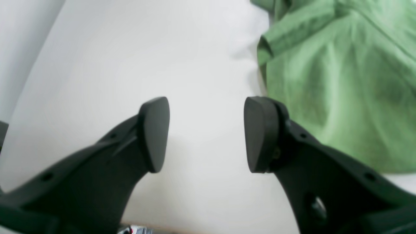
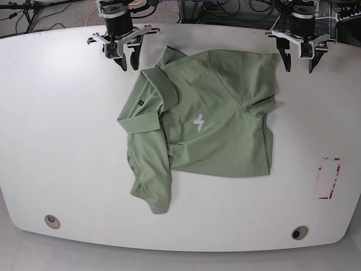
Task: Fold the T-shirt properly
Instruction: 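Lower both grippers into view above the shirt's shoulders, then move the right gripper toward the collar corner of the shirt, then position the right gripper beside the collar and the left gripper at the shoulder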
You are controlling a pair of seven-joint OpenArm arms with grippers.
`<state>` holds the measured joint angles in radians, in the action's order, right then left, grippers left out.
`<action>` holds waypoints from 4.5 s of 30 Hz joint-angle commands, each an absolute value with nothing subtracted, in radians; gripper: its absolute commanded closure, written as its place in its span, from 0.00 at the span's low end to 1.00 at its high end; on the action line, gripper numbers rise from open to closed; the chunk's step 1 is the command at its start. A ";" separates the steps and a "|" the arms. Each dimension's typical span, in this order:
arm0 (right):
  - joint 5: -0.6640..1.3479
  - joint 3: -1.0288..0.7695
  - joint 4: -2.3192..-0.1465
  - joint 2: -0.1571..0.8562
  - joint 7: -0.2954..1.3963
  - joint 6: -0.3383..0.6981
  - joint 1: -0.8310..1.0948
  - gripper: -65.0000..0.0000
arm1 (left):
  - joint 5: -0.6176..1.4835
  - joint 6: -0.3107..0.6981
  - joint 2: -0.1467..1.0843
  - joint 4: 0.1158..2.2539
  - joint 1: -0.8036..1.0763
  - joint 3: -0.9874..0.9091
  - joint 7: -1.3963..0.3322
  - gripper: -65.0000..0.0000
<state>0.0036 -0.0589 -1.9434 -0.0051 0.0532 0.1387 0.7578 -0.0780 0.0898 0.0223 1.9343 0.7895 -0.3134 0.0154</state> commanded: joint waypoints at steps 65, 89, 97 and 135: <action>0.010 -0.101 -1.796 0.035 0.178 0.188 0.531 0.59 | -0.072 0.097 0.038 1.945 0.744 -0.320 0.024 0.43; 0.020 -0.090 -1.832 0.023 0.226 0.186 0.497 0.58 | -0.074 0.096 0.037 1.941 0.739 -0.330 0.018 0.44; 0.018 -0.172 -1.825 -0.005 0.223 0.191 0.452 0.58 | -0.073 0.100 0.036 1.939 0.742 -0.344 0.015 0.44; 0.031 -0.194 -1.894 0.022 0.240 0.268 0.518 0.56 | -0.071 0.100 0.038 1.942 0.697 -0.336 -0.022 0.44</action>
<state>0.0296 -0.1967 -1.8614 0.0246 0.2630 0.2634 0.5163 -0.0776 0.1059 0.0334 1.9240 0.6987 -0.3332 -0.0410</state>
